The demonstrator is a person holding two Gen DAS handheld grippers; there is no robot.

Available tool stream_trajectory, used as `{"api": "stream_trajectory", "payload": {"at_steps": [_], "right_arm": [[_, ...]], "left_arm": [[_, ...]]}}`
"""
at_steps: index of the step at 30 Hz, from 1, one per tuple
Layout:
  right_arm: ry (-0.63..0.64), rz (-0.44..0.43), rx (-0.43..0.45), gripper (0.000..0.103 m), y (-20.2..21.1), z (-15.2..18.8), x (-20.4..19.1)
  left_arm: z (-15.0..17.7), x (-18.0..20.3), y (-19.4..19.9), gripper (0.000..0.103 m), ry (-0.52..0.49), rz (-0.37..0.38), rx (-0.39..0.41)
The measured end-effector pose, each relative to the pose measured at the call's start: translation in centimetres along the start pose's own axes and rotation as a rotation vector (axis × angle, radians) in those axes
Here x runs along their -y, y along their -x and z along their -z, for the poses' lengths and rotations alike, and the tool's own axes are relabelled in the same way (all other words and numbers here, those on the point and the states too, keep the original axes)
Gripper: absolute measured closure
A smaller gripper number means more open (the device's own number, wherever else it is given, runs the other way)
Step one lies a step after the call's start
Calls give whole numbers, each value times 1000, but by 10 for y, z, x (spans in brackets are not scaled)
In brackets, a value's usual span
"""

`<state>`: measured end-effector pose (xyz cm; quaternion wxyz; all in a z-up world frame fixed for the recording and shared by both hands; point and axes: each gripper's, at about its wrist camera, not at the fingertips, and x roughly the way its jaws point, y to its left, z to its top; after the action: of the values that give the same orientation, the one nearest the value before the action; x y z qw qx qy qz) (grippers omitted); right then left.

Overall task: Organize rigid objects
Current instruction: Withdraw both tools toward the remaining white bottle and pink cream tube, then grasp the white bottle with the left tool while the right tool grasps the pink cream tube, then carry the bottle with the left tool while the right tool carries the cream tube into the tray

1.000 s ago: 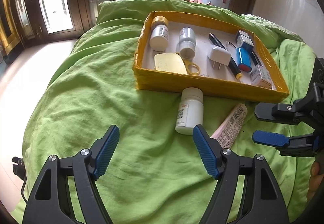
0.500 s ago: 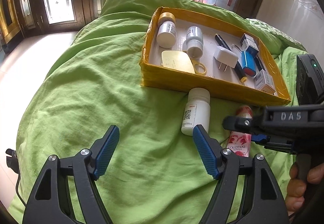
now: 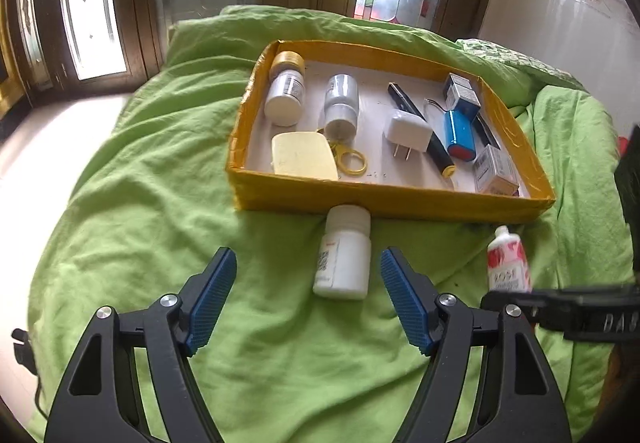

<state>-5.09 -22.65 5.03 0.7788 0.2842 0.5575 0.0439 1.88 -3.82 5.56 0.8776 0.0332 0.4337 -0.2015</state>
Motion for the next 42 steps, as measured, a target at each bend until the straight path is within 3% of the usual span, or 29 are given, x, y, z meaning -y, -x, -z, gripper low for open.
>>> {"api": "stream_trajectory", "payload": {"at_steps": [6, 10, 18, 42], "right_arm": [[-51, -52, -11, 92, -12, 1, 2], [-81, -52, -1, 92, -11, -4, 6], [-95, -29, 24, 92, -5, -1, 14], [-54, -3, 85, 92, 7, 5, 9]], "left_arm": [[-3, 14, -19, 47, -40, 52, -43], [-3, 17, -42, 70, -35, 70, -94], [-1, 9, -32, 70, 21, 109, -86], [-2, 8, -10, 70, -12, 79, -26]]}}
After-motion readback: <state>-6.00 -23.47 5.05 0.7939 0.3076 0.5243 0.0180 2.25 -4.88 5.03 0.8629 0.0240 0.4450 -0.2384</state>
